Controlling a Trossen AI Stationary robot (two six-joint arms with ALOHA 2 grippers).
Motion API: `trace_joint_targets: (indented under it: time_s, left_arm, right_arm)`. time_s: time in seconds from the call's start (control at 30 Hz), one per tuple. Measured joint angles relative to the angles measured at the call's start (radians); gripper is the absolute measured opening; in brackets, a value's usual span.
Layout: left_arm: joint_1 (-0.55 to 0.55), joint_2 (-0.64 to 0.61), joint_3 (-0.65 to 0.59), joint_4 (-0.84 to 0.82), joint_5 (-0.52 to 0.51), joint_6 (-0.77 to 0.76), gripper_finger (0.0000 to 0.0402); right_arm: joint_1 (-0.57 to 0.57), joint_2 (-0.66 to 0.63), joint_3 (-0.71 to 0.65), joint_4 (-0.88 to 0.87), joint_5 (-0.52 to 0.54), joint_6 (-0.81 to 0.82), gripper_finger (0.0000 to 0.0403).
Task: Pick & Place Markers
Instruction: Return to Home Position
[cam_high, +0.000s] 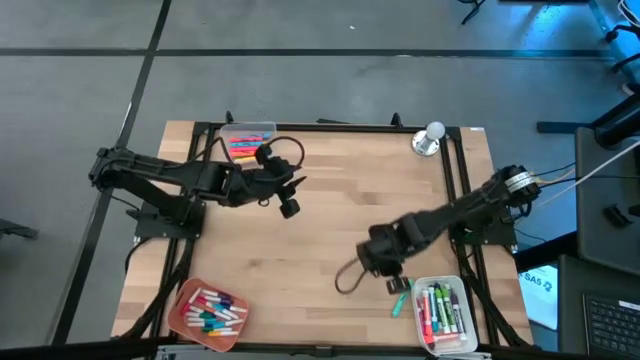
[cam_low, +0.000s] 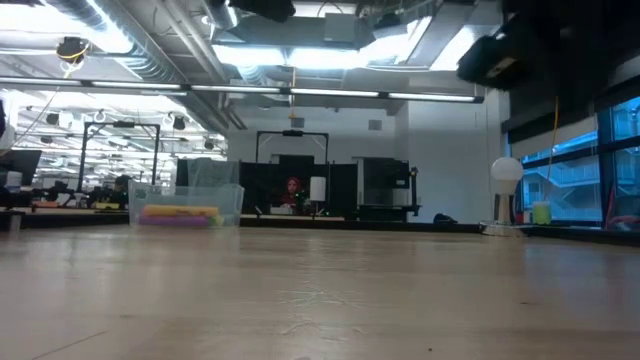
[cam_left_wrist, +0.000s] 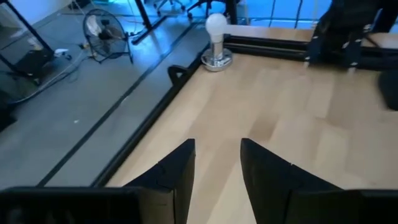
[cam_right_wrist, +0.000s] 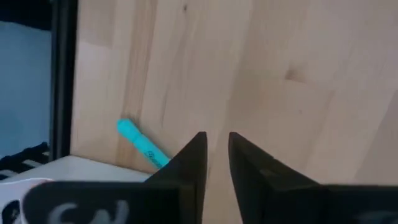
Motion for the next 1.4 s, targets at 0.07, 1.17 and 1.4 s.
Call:
trace_joint_targets:
  time_s: [0.07,1.17,1.4]
  left_arm:
    - [0.013,0.006,0.000,-0.003,-0.001,0.003,0.0123]
    - [-0.014,-0.007,0.000,-0.259,0.000,-0.127,0.0118]
    - [-0.014,-0.007,0.000,-0.250,0.076,-0.098,0.0113]
  right_arm:
    - [0.040,0.006,0.000,0.011,0.038,0.065,0.0070]
    - [0.278,0.350,0.003,0.090,0.012,-0.175,0.0098]
    - [0.214,0.315,-0.002,0.057,-0.006,-0.162,0.0061]
